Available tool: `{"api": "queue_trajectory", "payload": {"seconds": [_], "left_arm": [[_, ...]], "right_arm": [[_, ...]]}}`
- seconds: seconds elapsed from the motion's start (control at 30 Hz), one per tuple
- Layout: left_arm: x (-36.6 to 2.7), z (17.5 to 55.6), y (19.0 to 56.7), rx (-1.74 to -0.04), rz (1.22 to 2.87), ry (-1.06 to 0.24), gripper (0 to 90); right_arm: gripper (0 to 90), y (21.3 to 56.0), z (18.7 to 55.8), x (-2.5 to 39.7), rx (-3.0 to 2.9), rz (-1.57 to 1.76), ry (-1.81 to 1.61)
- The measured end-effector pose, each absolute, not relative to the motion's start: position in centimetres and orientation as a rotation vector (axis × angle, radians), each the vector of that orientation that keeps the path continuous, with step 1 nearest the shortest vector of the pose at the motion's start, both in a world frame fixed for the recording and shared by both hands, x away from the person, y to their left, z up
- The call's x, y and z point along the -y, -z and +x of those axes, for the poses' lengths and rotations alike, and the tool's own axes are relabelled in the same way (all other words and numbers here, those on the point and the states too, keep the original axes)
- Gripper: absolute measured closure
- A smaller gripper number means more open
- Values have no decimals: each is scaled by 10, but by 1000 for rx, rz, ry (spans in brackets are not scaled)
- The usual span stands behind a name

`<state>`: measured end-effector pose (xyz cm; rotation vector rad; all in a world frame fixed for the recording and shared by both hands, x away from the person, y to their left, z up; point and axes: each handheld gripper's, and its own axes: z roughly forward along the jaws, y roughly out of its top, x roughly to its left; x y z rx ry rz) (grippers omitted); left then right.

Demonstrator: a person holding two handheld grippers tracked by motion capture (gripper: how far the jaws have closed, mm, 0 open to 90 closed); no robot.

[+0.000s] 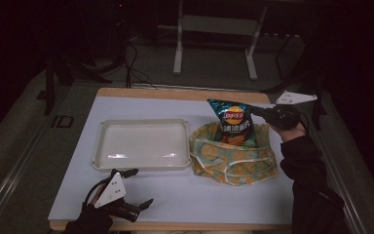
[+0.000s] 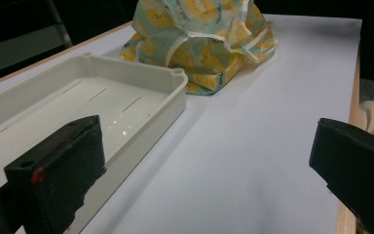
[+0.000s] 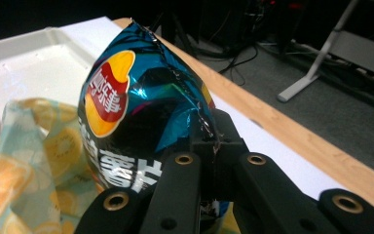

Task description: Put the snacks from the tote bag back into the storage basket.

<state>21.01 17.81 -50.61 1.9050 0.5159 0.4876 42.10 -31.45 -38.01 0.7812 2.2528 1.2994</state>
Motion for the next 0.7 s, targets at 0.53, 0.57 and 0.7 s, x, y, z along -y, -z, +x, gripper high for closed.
{"api": "queue_trajectory", "payload": {"seconds": [0.53,0.57,0.7], "left_arm": [[-178,210,506,-516,1908,-489,1],[-178,210,506,-517,1908,-490,1],[-178,210,506,-519,1906,-489,2]], "right_arm": [[900,338,422,307,-2169,764,-1352],[900,335,421,306,-2167,763,-1349],[900,323,420,300,-2149,754,-1345]]}}
